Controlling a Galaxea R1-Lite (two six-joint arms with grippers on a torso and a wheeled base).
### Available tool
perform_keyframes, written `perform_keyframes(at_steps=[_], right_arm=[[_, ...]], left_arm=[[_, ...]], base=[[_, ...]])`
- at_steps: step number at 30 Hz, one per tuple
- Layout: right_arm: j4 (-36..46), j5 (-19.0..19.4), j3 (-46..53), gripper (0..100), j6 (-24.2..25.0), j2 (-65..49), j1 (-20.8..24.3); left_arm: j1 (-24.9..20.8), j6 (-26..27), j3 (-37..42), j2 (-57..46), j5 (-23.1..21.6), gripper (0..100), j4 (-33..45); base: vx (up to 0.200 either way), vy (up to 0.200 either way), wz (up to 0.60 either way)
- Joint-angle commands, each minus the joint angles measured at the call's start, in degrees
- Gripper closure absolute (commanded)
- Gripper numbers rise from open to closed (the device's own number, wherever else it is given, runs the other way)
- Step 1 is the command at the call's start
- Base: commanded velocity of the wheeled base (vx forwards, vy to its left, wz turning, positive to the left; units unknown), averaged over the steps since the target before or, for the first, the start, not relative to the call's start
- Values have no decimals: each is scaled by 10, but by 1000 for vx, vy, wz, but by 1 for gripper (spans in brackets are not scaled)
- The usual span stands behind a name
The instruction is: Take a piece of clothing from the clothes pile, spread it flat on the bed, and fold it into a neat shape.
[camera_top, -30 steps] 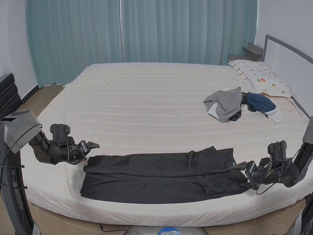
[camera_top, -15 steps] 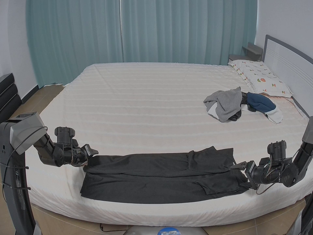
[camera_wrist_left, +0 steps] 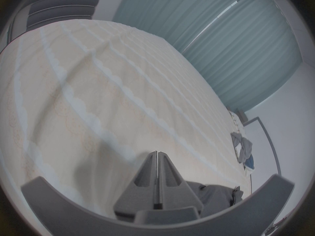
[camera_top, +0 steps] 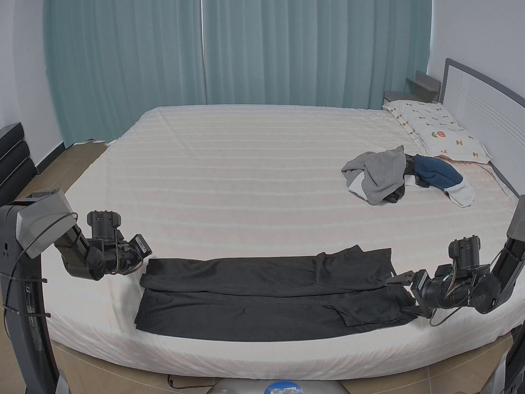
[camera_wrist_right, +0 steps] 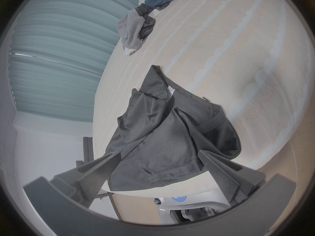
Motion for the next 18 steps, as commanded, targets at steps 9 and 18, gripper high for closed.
perform_keyframes(at_steps=[9, 18], right_arm=[[0, 0, 0, 0, 0, 1, -4], [0, 0, -1, 0, 0, 2, -3]], left_arm=[[8, -3, -1, 7, 3, 100, -2], [0, -1, 4, 1, -6, 0, -1]], base=[[0, 0, 0], [0, 0, 0]])
